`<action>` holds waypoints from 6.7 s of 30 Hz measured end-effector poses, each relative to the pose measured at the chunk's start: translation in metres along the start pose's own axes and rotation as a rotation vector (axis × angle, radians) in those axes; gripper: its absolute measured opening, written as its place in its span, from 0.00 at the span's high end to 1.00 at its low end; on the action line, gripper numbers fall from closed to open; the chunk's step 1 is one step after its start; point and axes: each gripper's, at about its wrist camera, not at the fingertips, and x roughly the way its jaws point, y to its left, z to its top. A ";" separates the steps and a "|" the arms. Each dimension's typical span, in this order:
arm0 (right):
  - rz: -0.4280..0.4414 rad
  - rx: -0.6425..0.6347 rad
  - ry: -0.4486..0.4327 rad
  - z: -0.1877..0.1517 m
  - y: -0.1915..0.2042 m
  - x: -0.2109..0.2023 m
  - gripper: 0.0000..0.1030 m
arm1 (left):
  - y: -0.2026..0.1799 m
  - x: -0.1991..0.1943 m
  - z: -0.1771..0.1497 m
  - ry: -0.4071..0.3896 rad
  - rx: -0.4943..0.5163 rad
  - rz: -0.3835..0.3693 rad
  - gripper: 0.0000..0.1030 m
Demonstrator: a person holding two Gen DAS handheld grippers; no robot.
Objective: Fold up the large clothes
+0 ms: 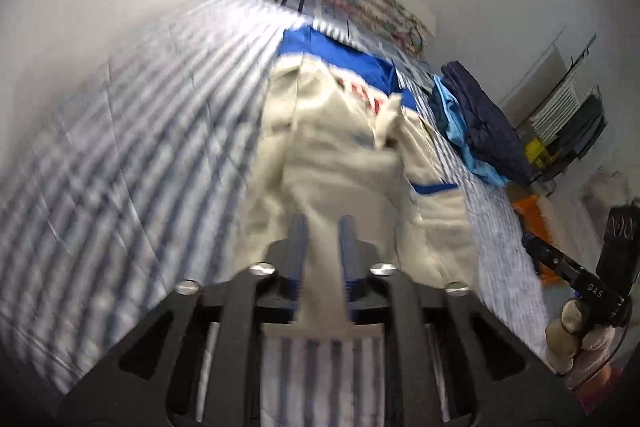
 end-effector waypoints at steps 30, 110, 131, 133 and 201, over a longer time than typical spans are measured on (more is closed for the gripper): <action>0.047 -0.046 0.078 0.003 -0.004 -0.014 0.60 | 0.007 -0.004 -0.025 0.000 -0.119 0.228 0.93; -0.076 0.009 0.023 0.296 -0.132 0.294 1.00 | -0.069 0.277 0.308 -0.013 0.375 0.227 0.99; 0.038 -0.009 -0.082 0.211 -0.047 0.065 1.00 | -0.127 0.060 0.182 -0.085 0.409 0.090 0.99; 0.041 -0.025 -0.074 0.188 -0.039 0.049 1.00 | -0.124 0.046 0.159 -0.080 0.410 0.085 0.99; 0.129 0.068 -0.061 0.010 -0.049 -0.141 0.47 | -0.091 -0.198 0.038 -0.045 0.128 -0.068 0.55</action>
